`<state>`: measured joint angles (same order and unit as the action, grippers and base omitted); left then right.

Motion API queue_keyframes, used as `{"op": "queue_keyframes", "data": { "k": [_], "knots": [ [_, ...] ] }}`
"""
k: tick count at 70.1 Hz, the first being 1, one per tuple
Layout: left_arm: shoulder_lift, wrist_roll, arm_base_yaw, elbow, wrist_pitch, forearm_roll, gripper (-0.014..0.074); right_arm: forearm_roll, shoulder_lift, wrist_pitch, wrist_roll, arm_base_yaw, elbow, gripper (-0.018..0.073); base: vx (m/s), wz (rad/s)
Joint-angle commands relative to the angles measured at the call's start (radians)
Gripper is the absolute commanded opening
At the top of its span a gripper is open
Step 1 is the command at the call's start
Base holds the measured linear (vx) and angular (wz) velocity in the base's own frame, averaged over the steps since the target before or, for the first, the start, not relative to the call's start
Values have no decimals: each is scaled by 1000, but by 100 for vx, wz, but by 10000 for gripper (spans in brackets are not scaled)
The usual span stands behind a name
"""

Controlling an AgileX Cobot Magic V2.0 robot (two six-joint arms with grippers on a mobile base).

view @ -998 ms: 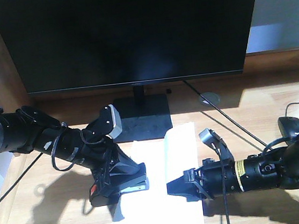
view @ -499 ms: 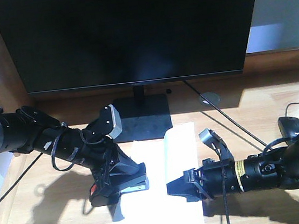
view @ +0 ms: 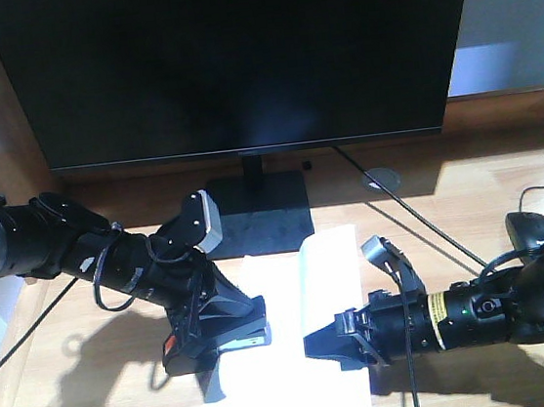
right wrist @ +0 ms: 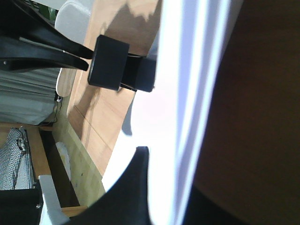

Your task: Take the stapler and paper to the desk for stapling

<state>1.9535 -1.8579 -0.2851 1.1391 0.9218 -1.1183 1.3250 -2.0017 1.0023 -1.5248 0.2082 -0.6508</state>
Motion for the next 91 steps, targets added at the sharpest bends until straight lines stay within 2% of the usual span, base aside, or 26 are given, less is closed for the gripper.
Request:
{"op": "queue_keyframes", "data": {
  "k": [1,26,46,78,91],
  "knots": [
    [-32,-47,-6,23,22,-52,-6,-6,38,58,8,0,-15,-2,0,0],
    [48,-55,-23,23,-39,-39,-6,-6,38,58,8,0,-15,-2,0,0],
    [102,-18,-23,21,-54,70,-6,-6,38,61,9,0,-15,-2,0,0],
    [98,-17,-23,21,-42,80,-6,-6,38,63,9,0,-15,-2,0,0],
    [33,-17,-23,21,-35,75,-6,-6,38,66,9,0,-15,-2,0,0]
  ]
}}
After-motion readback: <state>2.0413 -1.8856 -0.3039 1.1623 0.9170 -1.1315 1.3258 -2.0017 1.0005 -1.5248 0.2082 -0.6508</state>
